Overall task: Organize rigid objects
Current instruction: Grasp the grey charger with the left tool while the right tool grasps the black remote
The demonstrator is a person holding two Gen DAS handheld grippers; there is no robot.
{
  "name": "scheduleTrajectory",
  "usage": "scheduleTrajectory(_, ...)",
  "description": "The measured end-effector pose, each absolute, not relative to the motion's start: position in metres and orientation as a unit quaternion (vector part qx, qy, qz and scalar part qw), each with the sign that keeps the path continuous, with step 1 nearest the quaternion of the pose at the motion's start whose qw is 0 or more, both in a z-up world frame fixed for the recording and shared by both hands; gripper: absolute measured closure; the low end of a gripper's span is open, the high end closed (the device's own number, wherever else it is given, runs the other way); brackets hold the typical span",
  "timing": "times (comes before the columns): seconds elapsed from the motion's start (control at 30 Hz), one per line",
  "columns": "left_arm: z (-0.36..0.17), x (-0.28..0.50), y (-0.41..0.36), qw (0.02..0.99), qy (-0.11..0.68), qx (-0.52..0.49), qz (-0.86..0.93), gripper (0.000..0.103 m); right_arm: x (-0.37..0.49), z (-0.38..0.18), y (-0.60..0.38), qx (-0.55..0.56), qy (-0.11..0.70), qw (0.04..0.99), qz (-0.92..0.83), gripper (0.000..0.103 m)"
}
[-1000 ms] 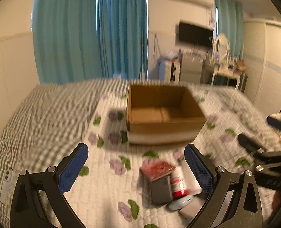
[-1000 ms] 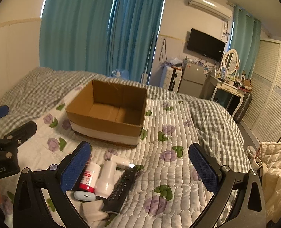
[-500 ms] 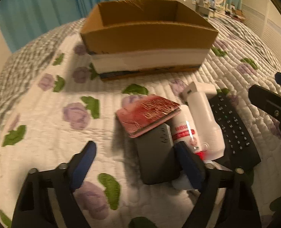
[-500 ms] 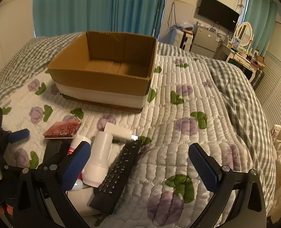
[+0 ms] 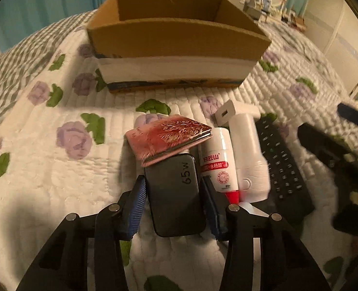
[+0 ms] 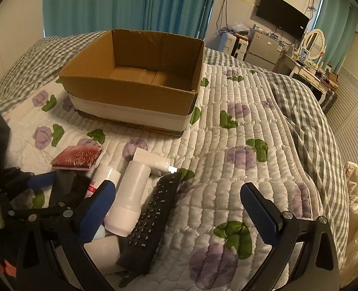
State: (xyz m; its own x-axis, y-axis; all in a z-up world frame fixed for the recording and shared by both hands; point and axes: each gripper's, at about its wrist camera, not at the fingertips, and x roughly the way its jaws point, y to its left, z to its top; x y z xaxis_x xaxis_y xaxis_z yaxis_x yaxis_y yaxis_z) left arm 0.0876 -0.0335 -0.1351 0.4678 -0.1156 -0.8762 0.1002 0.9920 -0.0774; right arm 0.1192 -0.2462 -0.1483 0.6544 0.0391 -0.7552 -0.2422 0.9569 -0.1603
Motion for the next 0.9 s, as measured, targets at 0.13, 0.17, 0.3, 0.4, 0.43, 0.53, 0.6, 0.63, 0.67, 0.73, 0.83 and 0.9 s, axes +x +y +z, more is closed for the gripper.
scheduleTrajectory(0.13, -0.113, 0.076, -0.020, 0.872, 0.487, 0.002, -0.050, 0.058, 0.120, -0.149, -0.243, -0.131, 0.412, 0.898, 0.079, 0.000)
scheduleTrajectory(0.17, -0.109, 0.076, -0.017, 0.874, 0.483, 0.008, -0.047, 0.058, 0.121, -0.151, -0.241, -0.135, 0.417, 0.895, 0.081, 0.000)
scheduleTrajectory(0.3, -0.107, 0.078, -0.012, 0.877, 0.478, 0.038, -0.028, 0.058, 0.125, -0.164, -0.232, -0.153, 0.452, 0.874, 0.094, 0.002)
scheduleTrajectory(0.4, -0.119, 0.080, -0.010, 0.867, 0.496, 0.041, -0.027, 0.059, 0.125, -0.176, -0.227, -0.162, 0.489, 0.849, 0.121, 0.018)
scheduleTrajectory(0.43, -0.124, 0.081, -0.009, 0.865, 0.500, 0.039, -0.031, 0.059, 0.126, -0.181, -0.226, -0.165, 0.501, 0.840, 0.126, 0.025)
scheduleTrajectory(0.53, -0.129, 0.082, -0.014, 0.865, 0.498, 0.054, -0.028, 0.059, 0.135, -0.201, -0.226, -0.157, 0.538, 0.817, 0.135, 0.032)
scheduleTrajectory(0.6, -0.129, 0.082, -0.015, 0.864, 0.499, 0.059, -0.028, 0.059, 0.145, -0.205, -0.233, -0.122, 0.556, 0.810, 0.141, 0.032)
scheduleTrajectory(0.63, -0.130, 0.083, -0.015, 0.864, 0.499, 0.058, -0.027, 0.058, 0.148, -0.207, -0.235, -0.111, 0.561, 0.808, 0.143, 0.032)
scheduleTrajectory(0.67, -0.132, 0.085, -0.016, 0.863, 0.501, 0.057, -0.023, 0.058, 0.150, -0.208, -0.236, -0.103, 0.565, 0.806, 0.145, 0.032)
scheduleTrajectory(0.73, -0.140, 0.089, -0.016, 0.854, 0.517, 0.052, -0.026, 0.058, 0.152, -0.209, -0.237, -0.096, 0.569, 0.803, 0.147, 0.032)
scheduleTrajectory(0.83, -0.153, 0.095, -0.020, 0.840, 0.538, 0.060, -0.021, 0.058, 0.149, -0.207, -0.235, -0.102, 0.565, 0.805, 0.150, 0.042)
scheduleTrajectory(0.9, -0.151, 0.094, -0.020, 0.844, 0.533, 0.058, -0.019, 0.058, 0.146, -0.206, -0.235, -0.100, 0.562, 0.806, 0.155, 0.053)
